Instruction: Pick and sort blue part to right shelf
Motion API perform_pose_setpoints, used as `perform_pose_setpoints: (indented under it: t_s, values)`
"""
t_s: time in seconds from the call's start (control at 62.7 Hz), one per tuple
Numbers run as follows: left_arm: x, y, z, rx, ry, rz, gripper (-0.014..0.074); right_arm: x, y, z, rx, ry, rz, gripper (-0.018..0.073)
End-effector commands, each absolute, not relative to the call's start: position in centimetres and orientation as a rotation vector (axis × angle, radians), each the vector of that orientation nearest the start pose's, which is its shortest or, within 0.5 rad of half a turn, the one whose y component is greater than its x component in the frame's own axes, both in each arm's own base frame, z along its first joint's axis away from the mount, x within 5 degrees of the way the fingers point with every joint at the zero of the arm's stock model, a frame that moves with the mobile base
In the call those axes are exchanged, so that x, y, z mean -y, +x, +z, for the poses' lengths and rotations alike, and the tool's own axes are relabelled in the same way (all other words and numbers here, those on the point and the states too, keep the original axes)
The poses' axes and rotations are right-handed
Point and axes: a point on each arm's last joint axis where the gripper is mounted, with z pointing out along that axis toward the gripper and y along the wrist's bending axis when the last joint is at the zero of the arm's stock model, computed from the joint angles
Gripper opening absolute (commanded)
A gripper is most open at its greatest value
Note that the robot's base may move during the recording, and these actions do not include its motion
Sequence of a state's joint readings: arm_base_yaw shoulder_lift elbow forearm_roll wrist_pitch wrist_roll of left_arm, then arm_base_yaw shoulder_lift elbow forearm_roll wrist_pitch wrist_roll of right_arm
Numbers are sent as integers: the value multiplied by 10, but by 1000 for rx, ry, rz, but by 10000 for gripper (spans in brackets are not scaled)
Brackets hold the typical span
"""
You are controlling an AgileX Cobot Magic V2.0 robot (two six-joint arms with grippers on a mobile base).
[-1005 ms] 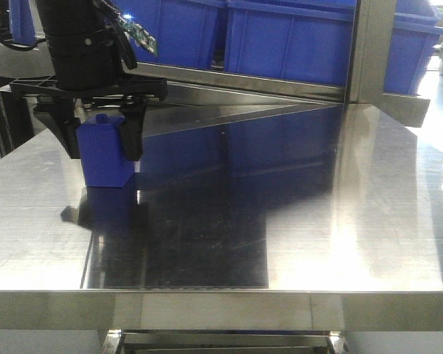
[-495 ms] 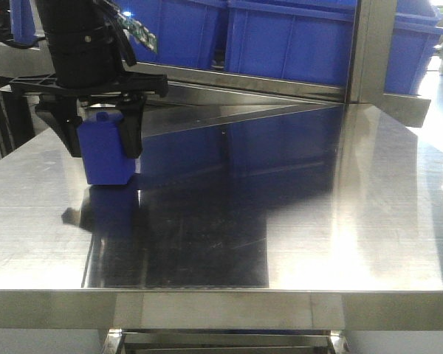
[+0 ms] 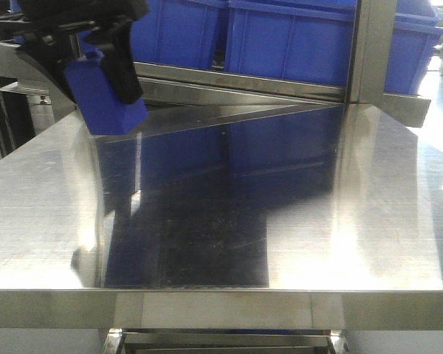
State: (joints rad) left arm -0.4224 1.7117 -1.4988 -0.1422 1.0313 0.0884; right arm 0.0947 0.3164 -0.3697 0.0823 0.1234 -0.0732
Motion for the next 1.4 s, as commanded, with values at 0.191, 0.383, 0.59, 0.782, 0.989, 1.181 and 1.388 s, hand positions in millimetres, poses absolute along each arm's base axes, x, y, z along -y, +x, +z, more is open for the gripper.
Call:
perform_pose_setpoints:
  t_s: [0.191,0.383,0.59,0.782,0.989,1.181,1.388]
  values:
    - [132,280,336,-2250,534,-310,210,-7,78,324,-1435,-64,75,394]
    - [113,251,346,-2047,452,-311,210,-7,78,324,-1435,-64,75,394]
    - [83,227,346,-1944,305,-294,210,-7,78,324,-1435,-64,75,394]
    - [60,197,340,-1910,228,-268,211,-7,78,324,-1435,-64,75,394]
    - [39,166,337,-1855,163,-229,273,-7,78,324,-1435,-64,75,394]
    - [27,141,337,-1788,119,-202,316,-7,78,324,-1435,-64,75,394]
    - [22,110,334,-1701,118,-205,315,-7,78,324,-1435,-64,75,394]
